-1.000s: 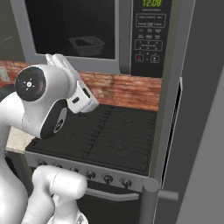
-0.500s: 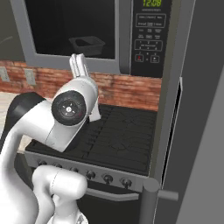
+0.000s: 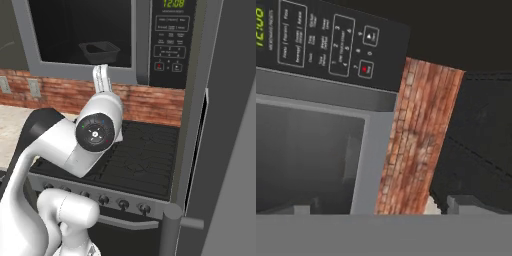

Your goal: Place the tupperware containing the steak and carrot meal in the microwave. Close the microwave door and press the start button to reheat the meal.

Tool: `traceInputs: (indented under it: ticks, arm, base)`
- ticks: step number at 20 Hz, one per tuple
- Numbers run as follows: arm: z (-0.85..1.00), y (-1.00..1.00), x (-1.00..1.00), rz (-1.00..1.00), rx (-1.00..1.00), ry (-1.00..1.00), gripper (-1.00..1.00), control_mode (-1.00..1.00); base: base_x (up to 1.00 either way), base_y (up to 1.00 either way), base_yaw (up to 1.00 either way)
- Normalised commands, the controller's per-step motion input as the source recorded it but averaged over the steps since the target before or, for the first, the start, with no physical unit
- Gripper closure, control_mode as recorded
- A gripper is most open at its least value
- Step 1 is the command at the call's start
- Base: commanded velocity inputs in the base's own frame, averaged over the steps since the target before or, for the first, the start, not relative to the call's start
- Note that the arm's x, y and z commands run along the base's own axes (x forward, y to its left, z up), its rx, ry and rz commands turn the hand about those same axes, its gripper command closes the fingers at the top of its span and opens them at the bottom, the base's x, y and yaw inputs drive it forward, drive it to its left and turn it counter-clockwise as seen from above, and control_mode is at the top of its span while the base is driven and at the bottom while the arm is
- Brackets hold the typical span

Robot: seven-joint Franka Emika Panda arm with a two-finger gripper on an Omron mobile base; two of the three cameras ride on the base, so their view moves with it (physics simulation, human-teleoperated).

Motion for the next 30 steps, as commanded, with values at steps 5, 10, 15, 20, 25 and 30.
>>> traceInputs:
  ticks: [5,10,15,20,25,30]
  arm:
    - [0.03,0.0,0.12,-0.02,0.0,0.03,1.0,-1.0]
    - [0.0,-0.15,0.09,-0.01,0.0,0.02,1.0,-1.0]
    - [0.0,-0.33,0.1,-0.03,0.0,0.01,1.0,-1.0]
    - [0.0,-0.4,0.18,-0.04,0.0,0.01,1.0,-1.0]
    - [0.0,-0.16,0.24,-0.05,0.0,0.0,1.0,-1.0]
    - [0.0,0.0,0.22,-0.02,0.0,0.0,1.0,-1.0]
  base:
    - [0.0,0.0,0.0]
    - [0.0,0.0,0.0]
    - [0.0,0.0,0.0]
    - [0.0,0.0,0.0]
    - [0.0,0.0,0.0]
    - [0.0,0.0,0.0]
